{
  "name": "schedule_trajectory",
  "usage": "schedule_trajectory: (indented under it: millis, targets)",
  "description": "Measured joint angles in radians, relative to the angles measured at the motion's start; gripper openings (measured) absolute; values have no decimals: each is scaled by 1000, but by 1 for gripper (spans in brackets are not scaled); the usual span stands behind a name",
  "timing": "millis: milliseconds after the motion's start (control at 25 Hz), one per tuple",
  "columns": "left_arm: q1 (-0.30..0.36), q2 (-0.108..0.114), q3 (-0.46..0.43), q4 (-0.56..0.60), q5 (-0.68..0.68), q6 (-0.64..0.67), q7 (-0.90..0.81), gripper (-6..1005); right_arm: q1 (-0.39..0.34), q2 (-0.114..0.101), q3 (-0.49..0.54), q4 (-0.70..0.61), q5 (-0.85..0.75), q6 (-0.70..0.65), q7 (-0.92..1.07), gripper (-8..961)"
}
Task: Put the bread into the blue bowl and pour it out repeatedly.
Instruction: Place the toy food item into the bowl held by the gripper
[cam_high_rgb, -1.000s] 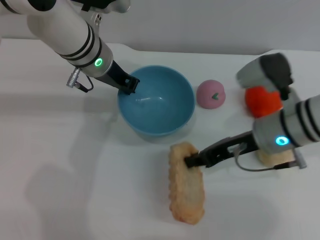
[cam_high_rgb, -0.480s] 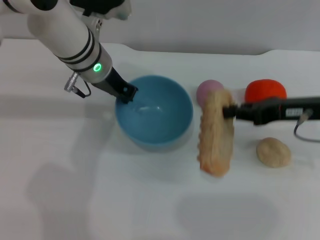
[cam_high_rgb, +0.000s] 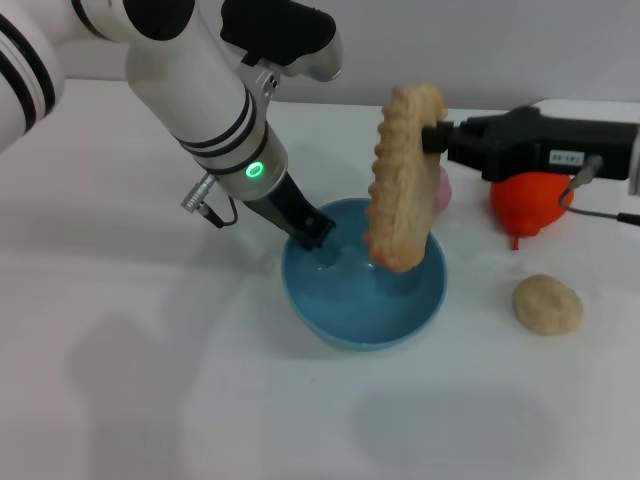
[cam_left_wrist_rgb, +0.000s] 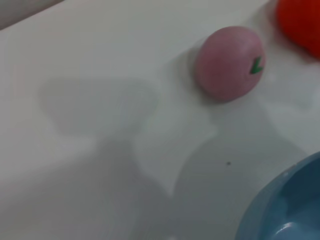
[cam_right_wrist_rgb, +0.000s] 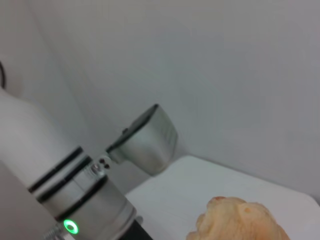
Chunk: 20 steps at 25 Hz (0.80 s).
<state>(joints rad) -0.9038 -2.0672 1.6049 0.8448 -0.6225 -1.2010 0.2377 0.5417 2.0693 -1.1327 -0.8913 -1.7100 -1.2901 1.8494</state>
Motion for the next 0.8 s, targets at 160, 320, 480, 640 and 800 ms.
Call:
schedule_trajectory:
  millis: [160,320,480,640,800]
  targets:
    - [-2,1,-9,3,-7,3,0,-1,4,3,-25,23,-44,54,-1,84]
    - [1,4,-17,15,-16,8,0,-1,-2,4,-94,28,-63,122,-1,89]
    - [4,4,-18,28,-22,9,10,-1,4,3,-188,34,-66,200,4,120]
    - [6,6,-17,28,-19,24,14,-1,9,3,-227,32,-67,231,8,152]
    - [11,8,-17,28,-12,47,14,0,-2,3,-213,15,-55,232,8,183]
